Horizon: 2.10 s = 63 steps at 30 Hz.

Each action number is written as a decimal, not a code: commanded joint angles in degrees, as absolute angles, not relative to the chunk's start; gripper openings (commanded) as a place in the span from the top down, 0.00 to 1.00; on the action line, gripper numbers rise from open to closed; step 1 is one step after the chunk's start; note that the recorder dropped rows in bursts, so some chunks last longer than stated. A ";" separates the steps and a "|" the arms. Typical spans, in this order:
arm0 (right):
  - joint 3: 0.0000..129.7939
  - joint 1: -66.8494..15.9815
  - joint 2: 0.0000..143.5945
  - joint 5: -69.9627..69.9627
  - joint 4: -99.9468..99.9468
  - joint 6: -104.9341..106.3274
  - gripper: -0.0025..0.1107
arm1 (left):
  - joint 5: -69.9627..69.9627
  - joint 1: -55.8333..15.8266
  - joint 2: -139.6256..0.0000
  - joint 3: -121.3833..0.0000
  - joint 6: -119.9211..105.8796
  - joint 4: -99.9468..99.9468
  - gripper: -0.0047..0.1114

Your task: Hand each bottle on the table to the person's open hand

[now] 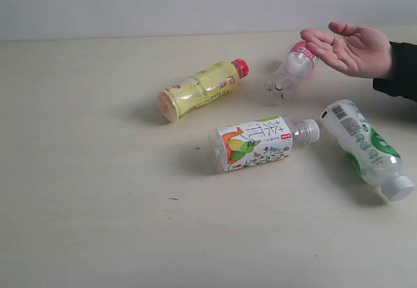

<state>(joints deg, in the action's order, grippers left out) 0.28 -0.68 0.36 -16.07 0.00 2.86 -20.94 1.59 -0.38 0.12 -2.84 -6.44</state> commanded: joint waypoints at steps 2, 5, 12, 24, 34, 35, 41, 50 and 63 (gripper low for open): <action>0.00 -0.48 0.00 -15.36 0.37 2.93 0.98 | -20.43 1.71 0.00 0.00 -2.77 -6.70 0.96; 0.00 -0.48 0.00 -15.36 0.37 2.93 0.98 | -20.43 1.71 0.00 0.00 -2.77 -6.70 0.96; 0.00 -0.48 0.00 -15.36 0.37 2.93 0.98 | -20.43 1.71 0.00 0.00 -2.77 -6.70 0.96; 0.00 -0.48 0.00 -15.36 0.37 2.93 0.98 | -20.43 1.71 0.00 0.00 -2.75 -6.57 0.96; 0.00 -0.48 0.00 -15.36 0.37 2.93 0.98 | -5.81 1.71 0.00 0.00 -3.86 -25.92 0.96; 0.00 -0.48 0.00 -15.36 0.37 2.93 0.98 | -4.84 1.71 0.00 0.00 -3.86 -27.81 0.96; 0.00 -0.48 0.00 -15.36 0.37 2.93 0.98 | 5.53 1.71 0.00 0.00 4.88 -39.63 0.96; 0.00 -0.48 0.00 -15.36 0.37 2.93 0.98 | 4.20 1.71 -11.74 -22.21 14.04 -23.09 0.96; 0.00 -0.48 0.00 -15.36 0.37 2.93 0.98 | -69.96 -16.26 -84.00 -74.25 -10.04 -8.99 0.96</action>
